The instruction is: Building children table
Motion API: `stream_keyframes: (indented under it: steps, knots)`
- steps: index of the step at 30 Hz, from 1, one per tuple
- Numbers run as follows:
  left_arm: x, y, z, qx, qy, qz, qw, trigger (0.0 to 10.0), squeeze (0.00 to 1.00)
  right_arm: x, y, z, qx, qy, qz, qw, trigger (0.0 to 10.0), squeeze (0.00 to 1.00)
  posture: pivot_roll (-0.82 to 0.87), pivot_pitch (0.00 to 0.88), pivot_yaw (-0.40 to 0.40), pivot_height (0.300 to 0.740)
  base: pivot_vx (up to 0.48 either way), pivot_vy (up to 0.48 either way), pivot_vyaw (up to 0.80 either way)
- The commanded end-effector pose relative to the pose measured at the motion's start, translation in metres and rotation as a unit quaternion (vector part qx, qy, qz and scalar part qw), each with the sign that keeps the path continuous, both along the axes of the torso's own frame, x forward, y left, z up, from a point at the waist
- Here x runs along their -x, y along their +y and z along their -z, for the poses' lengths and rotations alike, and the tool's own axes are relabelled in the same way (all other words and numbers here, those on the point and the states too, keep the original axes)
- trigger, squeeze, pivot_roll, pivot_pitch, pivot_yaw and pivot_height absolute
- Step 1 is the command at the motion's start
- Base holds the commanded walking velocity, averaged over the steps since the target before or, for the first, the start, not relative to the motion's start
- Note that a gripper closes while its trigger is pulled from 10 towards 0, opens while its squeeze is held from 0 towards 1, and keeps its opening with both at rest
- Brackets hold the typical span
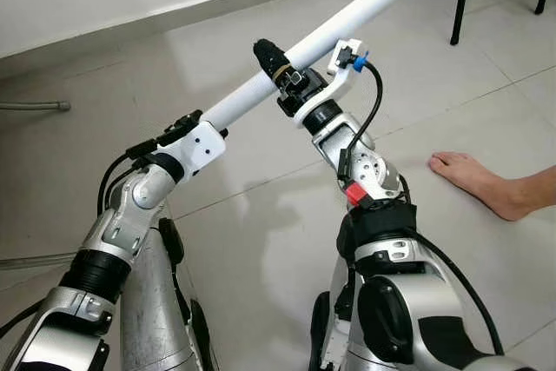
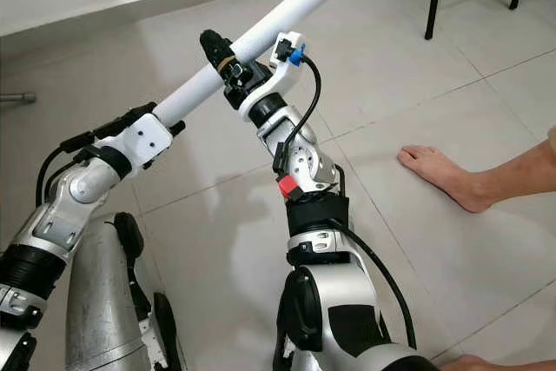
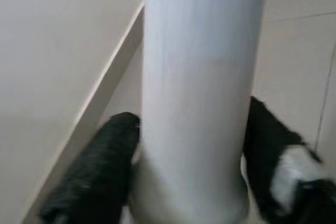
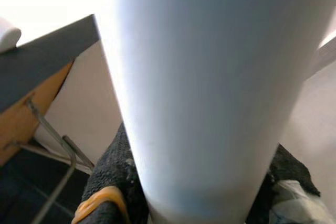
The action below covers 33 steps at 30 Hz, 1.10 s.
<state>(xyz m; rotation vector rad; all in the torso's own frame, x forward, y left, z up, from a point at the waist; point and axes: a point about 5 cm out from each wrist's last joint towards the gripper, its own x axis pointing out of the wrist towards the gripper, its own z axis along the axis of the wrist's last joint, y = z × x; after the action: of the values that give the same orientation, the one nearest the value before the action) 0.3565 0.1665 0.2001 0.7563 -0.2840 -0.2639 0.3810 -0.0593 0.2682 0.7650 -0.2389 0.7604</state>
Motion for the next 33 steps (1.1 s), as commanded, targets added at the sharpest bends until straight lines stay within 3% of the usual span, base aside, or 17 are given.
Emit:
stream_keyframes:
  steps: [1,8,9,14,15,20,22,26,28,30,33]
  knots:
    - [0.003,0.003,0.019,-0.002,0.037,0.001,0.999,10.0,1.0,0.002,0.007,-0.01,-0.017,-0.013,-0.015,1.0,0.0,0.0,0.08,0.35,-0.057,0.42,0.0,0.0,0.0]
    - [0.002,0.004,0.02,-0.028,0.035,-0.013,0.999,10.0,1.0,0.001,0.005,-0.016,-0.022,-0.016,-0.007,1.0,0.0,0.0,0.08,0.346,-0.058,0.42,0.0,0.0,0.0]
    - [0.002,0.004,0.02,-0.03,0.036,-0.011,0.999,10.0,0.0,0.0,0.004,-0.017,-0.023,-0.016,-0.003,1.0,0.0,0.0,0.08,0.346,-0.058,0.42,0.0,0.0,0.0]
    - [0.002,0.009,0.016,-0.022,0.024,-0.025,0.999,10.0,0.0,-0.005,-0.007,-0.018,-0.014,-0.015,0.038,0.999,0.0,0.0,0.08,0.338,-0.058,0.42,0.0,0.0,0.0]
    - [0.002,0.017,0.014,-0.021,0.016,-0.047,0.999,10.0,0.0,-0.01,-0.016,-0.016,-0.005,-0.01,0.068,0.998,0.0,0.0,0.08,0.338,-0.058,0.42,0.0,0.0,0.0]
    - [0.004,0.025,0.015,-0.021,0.012,-0.062,0.998,10.0,0.0,-0.013,-0.028,-0.014,0.012,-0.008,0.104,0.994,0.0,0.0,0.08,0.336,-0.059,0.42,0.0,0.0,0.0]
    - [0.007,0.032,0.017,-0.02,0.013,-0.073,0.997,10.0,0.0,-0.017,-0.04,-0.011,0.031,-0.003,0.144,0.989,0.0,0.0,0.08,0.335,-0.059,0.42,0.0,0.0,0.0]
    - [0.008,0.034,0.018,-0.017,0.015,-0.077,0.997,10.0,0.0,-0.018,-0.044,-0.01,0.036,-0.001,0.156,0.987,0.0,0.0,0.08,0.335,-0.059,0.42,0.0,0.0,0.0]
    - [0.012,0.038,0.023,-0.012,0.022,-0.078,0.997,10.0,0.0,-0.021,-0.057,-0.007,0.063,0.001,0.2,0.978,0.0,0.0,0.09,0.337,-0.057,0.42,0.0,0.0,0.0]
    - [0.016,0.04,0.029,-0.014,0.031,-0.08,0.996,10.0,0.0,-0.023,-0.072,-0.005,0.102,-0.004,0.265,0.959,0.0,0.0,0.09,0.337,-0.057,0.42,0.0,0.0,0.0]
    - [0.018,0.044,0.034,-0.022,0.038,-0.088,0.995,10.0,0.0,-0.024,-0.083,-0.008,0.133,-0.018,0.312,0.941,0.0,0.0,0.09,0.34,-0.054,0.42,0.0,0.0,0.0]
